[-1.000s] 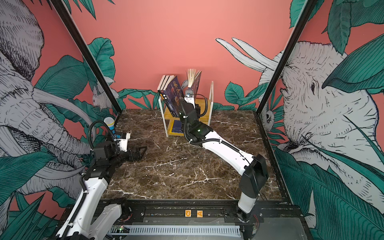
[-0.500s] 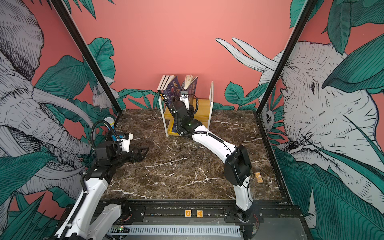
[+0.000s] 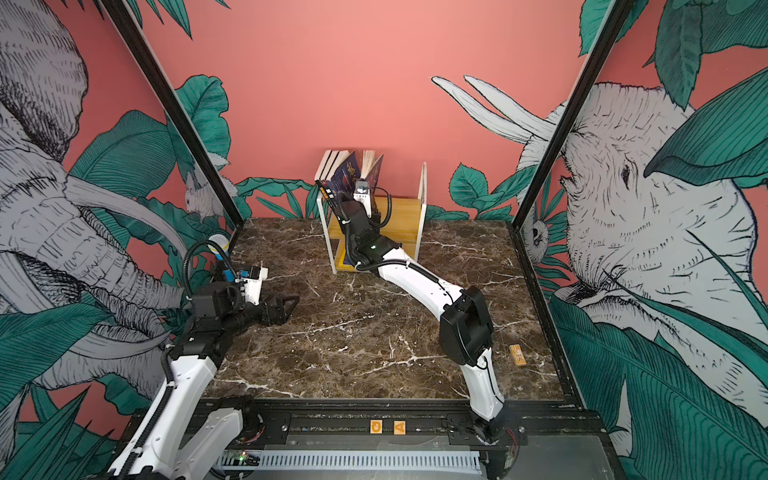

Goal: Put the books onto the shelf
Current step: 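Insert the purple book beside the books on the upper tier with the right gripper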

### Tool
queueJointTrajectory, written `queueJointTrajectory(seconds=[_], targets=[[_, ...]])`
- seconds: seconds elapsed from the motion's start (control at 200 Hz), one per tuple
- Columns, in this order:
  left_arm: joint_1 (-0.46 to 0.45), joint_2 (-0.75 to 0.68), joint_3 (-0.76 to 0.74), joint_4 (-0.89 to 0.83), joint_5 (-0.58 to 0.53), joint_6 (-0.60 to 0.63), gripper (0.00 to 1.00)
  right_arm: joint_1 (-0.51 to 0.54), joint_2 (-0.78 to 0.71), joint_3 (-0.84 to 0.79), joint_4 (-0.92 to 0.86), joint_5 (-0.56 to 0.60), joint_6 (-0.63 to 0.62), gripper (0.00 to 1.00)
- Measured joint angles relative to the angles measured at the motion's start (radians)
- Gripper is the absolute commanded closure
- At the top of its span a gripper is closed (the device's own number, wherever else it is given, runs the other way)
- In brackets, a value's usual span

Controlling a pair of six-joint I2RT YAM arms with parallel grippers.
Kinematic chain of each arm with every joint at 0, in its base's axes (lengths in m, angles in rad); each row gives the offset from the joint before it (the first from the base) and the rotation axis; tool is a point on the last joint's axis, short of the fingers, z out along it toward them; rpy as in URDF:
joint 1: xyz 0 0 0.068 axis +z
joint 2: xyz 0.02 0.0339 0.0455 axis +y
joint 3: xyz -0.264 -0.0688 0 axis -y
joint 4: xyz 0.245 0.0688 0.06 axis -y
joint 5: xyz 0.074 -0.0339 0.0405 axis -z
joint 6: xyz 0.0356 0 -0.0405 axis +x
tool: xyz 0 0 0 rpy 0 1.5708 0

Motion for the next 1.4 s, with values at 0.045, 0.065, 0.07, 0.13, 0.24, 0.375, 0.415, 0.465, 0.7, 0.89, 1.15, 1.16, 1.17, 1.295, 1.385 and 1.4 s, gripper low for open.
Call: queueJointTrajectory(seconds=[0.045,0.065,0.07,0.13,0.24,0.375,0.415,0.465,0.7,0.89,1.15,1.16,1.17,1.295,1.385,1.4], targets=[[0.000,0.000,0.000,0.000,0.000,0.000,0.00,0.000,0.005,0.008,-0.001,-0.012,-0.006,0.94],[0.000,0.000,0.000,0.000,0.000,0.000,0.01,0.000,0.007,0.011,0.000,-0.016,-0.009,0.93],[0.000,0.000,0.000,0.000,0.000,0.000,0.01,0.000,0.008,0.012,0.000,-0.018,-0.010,0.92],[0.000,0.000,0.000,0.000,0.000,0.001,0.00,0.000,0.014,0.020,-0.001,-0.035,-0.027,0.90],[0.000,0.000,0.001,0.000,0.000,0.001,0.01,0.000,0.017,0.024,-0.001,-0.057,-0.049,0.86],[-0.001,0.000,0.001,0.000,0.000,0.002,0.00,0.000,0.017,0.022,0.000,-0.091,-0.071,0.76],[-0.001,0.001,0.001,0.000,0.001,0.002,0.00,-0.001,0.017,0.019,0.000,-0.103,-0.079,0.73],[-0.001,0.002,0.001,0.000,0.001,0.002,0.00,-0.001,0.017,0.013,0.001,-0.121,-0.085,0.69],[-0.001,0.005,0.001,0.000,0.001,0.002,0.00,-0.006,-0.004,-0.066,0.028,-0.151,-0.117,0.57],[-0.001,0.005,0.001,0.001,0.001,0.002,0.01,-0.008,-0.062,-0.148,0.046,-0.185,-0.137,0.49],[0.005,0.008,0.001,0.001,0.001,0.002,0.01,0.014,-0.166,-0.285,0.061,-0.253,-0.165,0.45],[0.005,0.008,0.001,0.001,0.001,0.002,0.00,0.016,-0.169,-0.291,0.062,-0.255,-0.165,0.45],[0.005,0.008,0.001,0.001,0.001,0.002,0.00,0.017,-0.174,-0.298,0.062,-0.256,-0.166,0.45],[0.009,0.013,0.001,0.001,0.001,0.002,0.00,0.027,-0.238,-0.390,0.071,-0.269,-0.166,0.42],[0.012,0.014,0.001,0.001,0.001,0.003,0.01,0.035,-0.298,-0.465,0.074,-0.274,-0.171,0.28],[0.012,0.015,0.001,0.001,0.001,0.003,0.00,0.035,-0.306,-0.477,0.075,-0.274,-0.172,0.25]])
